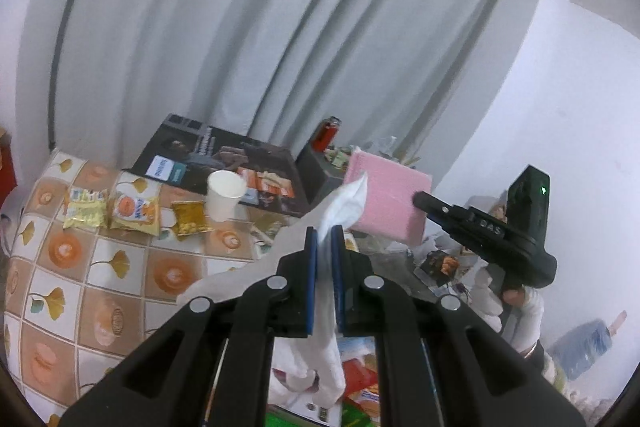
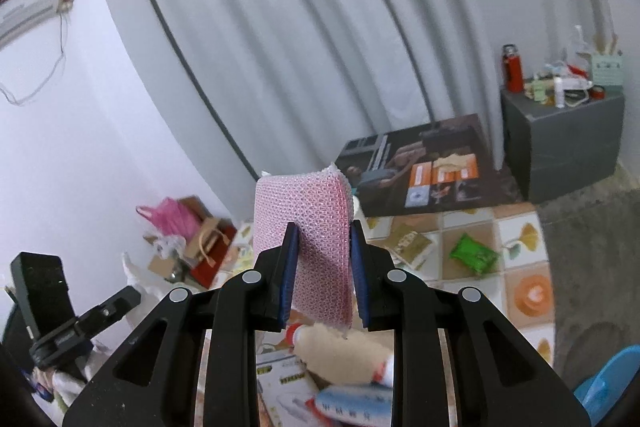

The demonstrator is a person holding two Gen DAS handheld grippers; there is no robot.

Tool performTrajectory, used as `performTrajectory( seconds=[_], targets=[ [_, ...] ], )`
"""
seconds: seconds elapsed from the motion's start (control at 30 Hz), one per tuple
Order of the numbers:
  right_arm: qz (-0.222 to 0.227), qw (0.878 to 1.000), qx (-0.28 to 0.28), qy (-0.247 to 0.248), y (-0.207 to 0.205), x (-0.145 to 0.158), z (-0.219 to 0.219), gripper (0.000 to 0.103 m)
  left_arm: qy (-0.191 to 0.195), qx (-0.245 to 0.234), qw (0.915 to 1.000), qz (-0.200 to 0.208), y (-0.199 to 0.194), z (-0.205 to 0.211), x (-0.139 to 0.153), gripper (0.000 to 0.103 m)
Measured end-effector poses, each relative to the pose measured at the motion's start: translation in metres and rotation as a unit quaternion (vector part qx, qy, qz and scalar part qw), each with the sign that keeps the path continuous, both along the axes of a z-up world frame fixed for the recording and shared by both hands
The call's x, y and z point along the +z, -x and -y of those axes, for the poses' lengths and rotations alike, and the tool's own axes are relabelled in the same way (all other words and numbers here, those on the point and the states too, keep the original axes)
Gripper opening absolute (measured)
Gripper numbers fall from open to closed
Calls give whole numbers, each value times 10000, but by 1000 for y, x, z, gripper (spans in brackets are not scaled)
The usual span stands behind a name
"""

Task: Collect trash
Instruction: 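Lift the glove and pink cloth and carry both over the blue wastebasket, then open the left gripper over the basket while the right gripper releases the pink cloth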

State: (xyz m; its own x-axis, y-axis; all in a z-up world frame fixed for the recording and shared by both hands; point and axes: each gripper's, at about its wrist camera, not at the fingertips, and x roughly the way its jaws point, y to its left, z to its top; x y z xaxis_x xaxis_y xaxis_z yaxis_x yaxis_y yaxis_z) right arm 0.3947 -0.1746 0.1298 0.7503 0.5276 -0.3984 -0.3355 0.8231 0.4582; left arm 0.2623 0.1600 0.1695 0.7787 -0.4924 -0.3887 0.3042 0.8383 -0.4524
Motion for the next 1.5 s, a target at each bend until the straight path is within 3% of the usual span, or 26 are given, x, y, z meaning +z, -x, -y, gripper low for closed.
performTrajectory(
  seconds=[0.23, 0.43, 0.6, 0.8, 1.0, 1.23, 1.37, 1.5],
  targets=[
    [-110, 9952, -652, -716, 68, -24, 89, 23, -23, -624, 9980, -41, 18, 62, 3, 7],
    [-578, 9806, -1638, -911, 141, -81, 175, 23, -22, -1437, 9893, -233, 17, 142, -9, 7],
    [-891, 9564, -2566, -1076, 195, -122, 249, 23, -235, -2191, 9744, -438, 15, 232, -21, 7],
    [-1269, 9236, -3427, -1155, 234, -166, 318, 23, -445, -3025, 9500, -635, 12, 350, -38, 7],
    [-1732, 8951, -3895, -1311, 244, -219, 357, 23, -752, -3654, 9215, -1082, 8, 467, -80, 7],
    [-2417, 8610, -4121, -1747, 242, -293, 392, 24, -1420, -3882, 8946, -1699, -13, 566, -165, 7],
    [-2752, 8447, -4178, -1901, 227, -327, 408, 24, -1657, -3845, 8849, -2042, -31, 606, -219, 7],
    [-3003, 8340, -4247, -1843, 211, -350, 419, 24, -1856, -3725, 8819, -2217, -43, 636, -259, 7]
  ],
)
